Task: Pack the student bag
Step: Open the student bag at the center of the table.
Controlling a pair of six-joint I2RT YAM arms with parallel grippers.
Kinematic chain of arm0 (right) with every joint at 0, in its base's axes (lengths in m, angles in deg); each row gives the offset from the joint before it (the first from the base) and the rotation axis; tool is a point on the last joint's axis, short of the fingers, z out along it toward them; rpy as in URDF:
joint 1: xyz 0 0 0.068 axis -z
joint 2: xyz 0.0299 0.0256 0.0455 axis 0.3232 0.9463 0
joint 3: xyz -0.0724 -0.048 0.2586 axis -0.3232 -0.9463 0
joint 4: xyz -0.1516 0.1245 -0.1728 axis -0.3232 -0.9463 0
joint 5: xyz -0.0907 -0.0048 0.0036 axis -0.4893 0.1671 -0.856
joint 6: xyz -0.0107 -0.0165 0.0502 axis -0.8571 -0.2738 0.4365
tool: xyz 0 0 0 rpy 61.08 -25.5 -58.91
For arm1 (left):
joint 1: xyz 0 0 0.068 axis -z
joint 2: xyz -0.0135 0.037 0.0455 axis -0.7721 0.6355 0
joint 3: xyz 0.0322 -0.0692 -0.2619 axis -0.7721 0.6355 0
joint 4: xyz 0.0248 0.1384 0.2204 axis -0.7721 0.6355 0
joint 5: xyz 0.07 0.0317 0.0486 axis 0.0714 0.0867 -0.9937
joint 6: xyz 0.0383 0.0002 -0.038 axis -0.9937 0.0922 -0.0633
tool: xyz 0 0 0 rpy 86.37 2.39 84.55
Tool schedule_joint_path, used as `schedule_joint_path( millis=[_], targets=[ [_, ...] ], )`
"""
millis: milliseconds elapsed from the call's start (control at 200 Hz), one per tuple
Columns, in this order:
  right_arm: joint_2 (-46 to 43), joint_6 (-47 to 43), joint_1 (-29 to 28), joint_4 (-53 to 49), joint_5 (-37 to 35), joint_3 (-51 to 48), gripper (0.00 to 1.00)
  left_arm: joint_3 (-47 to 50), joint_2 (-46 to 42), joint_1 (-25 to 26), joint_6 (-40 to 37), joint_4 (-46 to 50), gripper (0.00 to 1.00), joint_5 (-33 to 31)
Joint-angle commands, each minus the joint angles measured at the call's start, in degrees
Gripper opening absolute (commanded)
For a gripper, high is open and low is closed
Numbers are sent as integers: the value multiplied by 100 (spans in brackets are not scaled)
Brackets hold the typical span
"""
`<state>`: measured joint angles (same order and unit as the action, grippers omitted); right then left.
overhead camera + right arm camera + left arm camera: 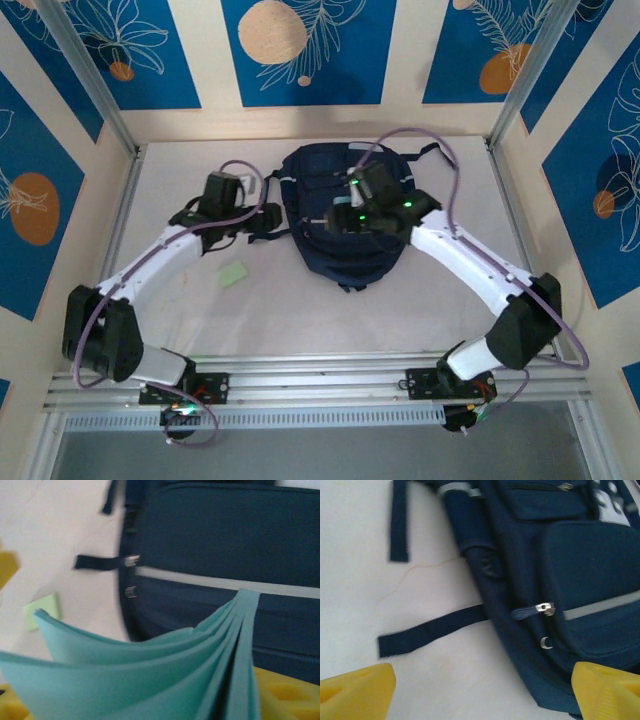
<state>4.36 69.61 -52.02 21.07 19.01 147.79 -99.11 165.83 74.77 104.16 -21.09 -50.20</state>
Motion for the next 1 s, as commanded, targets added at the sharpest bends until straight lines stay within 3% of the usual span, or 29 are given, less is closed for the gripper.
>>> schedule_joint_path(
  millis=[0,165,390,530,710,835,995],
  targets=[
    [-458,127,761,43,430,-513,66,-641,546,603,-853,447,88,-503],
    [-1003,226,2011,298,1081,-1301,66,-1574,1452,1372,-1741,694,88,-681],
    [-1456,50,3118,272,1353,-2031,67,-2973,2736,2023,-2743,1362,84,-741],
    [-1773,68,3536,340,1682,-2381,66,-3566,3319,2255,-3192,1714,80,-711],
    [-1916,26,3669,343,1702,-2493,66,-3881,3740,2328,-3374,1854,72,-806],
    [-1915,-1,3668,343,1705,-2481,65,-4012,3905,2326,-3463,1868,54,-1006],
    [-1941,-6,3668,325,1727,-2453,63,-4252,3917,2323,-3381,2083,6,-816]
  ],
)
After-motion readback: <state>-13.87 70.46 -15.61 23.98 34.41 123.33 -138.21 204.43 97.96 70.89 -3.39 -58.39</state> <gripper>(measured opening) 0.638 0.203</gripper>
